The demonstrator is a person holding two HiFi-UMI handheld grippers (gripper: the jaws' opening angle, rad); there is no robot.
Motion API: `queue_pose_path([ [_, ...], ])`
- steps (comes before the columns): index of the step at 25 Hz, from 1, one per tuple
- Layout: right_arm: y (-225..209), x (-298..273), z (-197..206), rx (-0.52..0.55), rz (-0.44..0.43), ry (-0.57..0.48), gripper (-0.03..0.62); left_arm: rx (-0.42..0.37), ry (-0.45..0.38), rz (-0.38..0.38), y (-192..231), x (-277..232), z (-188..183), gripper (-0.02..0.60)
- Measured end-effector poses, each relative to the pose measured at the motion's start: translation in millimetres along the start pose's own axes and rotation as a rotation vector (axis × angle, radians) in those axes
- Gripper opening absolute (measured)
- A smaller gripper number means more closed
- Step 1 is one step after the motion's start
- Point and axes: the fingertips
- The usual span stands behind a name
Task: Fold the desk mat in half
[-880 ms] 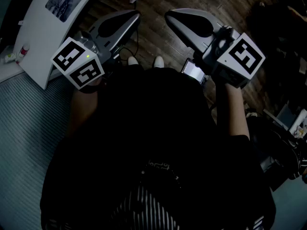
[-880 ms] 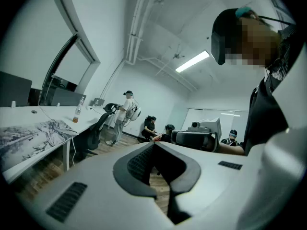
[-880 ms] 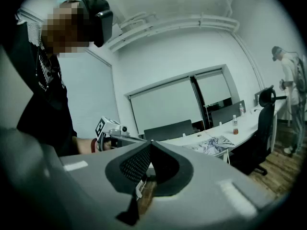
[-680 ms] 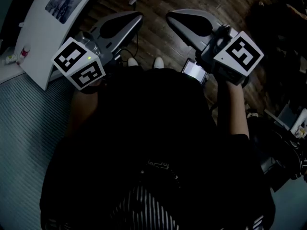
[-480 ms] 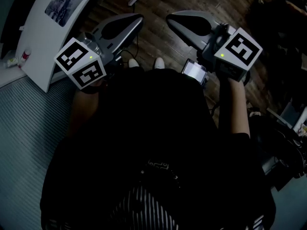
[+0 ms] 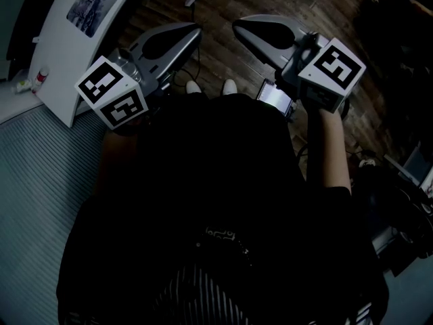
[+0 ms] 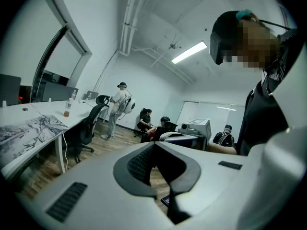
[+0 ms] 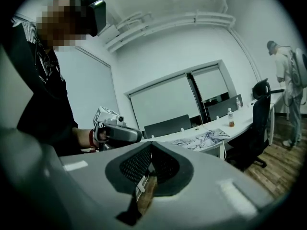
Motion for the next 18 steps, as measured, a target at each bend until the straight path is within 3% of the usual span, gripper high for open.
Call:
queue_pose_path([
  [18, -28, 10, 4, -0.025, -0.007, -0.057, 0.003, 0.014, 0.019, -0.048, 14, -10, 10, 0.0],
])
Point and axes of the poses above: the fingertips, and each gripper's own axes: x backward along the fingers, y to its left, z out of its underside
